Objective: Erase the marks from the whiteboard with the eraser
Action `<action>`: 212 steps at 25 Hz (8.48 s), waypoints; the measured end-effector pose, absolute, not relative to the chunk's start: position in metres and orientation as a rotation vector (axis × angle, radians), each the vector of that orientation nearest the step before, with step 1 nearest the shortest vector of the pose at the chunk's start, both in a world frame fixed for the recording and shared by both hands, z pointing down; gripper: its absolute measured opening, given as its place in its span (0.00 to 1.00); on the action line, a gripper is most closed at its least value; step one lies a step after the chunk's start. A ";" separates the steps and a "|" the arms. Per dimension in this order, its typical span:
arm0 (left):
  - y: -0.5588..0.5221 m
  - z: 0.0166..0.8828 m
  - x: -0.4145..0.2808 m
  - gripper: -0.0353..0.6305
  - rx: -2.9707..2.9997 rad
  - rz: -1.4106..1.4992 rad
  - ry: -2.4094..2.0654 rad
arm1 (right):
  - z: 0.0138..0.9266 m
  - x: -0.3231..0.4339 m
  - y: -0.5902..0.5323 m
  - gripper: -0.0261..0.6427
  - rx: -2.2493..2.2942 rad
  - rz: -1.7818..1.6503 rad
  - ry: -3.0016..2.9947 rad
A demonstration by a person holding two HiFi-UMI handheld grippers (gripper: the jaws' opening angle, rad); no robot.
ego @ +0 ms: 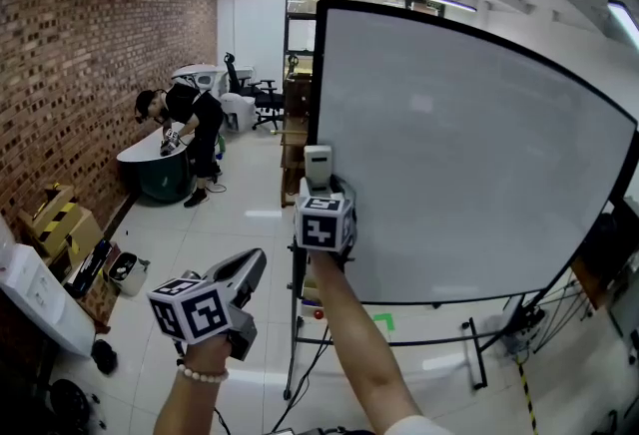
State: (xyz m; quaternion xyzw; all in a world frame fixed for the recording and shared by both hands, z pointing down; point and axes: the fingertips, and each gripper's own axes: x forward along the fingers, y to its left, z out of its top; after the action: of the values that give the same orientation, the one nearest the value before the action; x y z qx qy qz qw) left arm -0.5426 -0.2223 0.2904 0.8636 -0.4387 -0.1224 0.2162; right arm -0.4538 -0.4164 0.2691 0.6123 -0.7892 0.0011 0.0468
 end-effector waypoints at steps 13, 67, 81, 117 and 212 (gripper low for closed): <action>-0.234 0.298 -0.490 0.05 2.399 -0.328 -1.152 | 0.271 -0.376 -0.415 0.41 1.928 -0.018 -2.360; -0.277 0.319 -0.030 0.05 2.454 -0.283 -0.804 | 0.266 0.126 -0.395 0.41 2.087 -0.005 -2.322; -0.279 0.311 0.156 0.05 2.489 -0.306 -0.773 | 0.266 0.305 -0.387 0.41 2.072 -0.033 -2.337; -0.290 0.345 0.433 0.05 2.535 -0.188 -0.639 | 0.299 0.682 -0.373 0.41 2.218 0.055 -2.171; -0.282 0.375 -0.142 0.05 2.348 -0.303 -0.945 | 0.363 0.029 -0.392 0.41 2.088 0.057 -2.264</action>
State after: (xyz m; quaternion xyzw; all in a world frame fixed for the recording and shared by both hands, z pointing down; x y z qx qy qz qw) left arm -0.1422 -0.2821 0.3750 0.8810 -0.3544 -0.1138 0.2919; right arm 0.0292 -0.3922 0.3625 0.6775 -0.7347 0.0186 0.0306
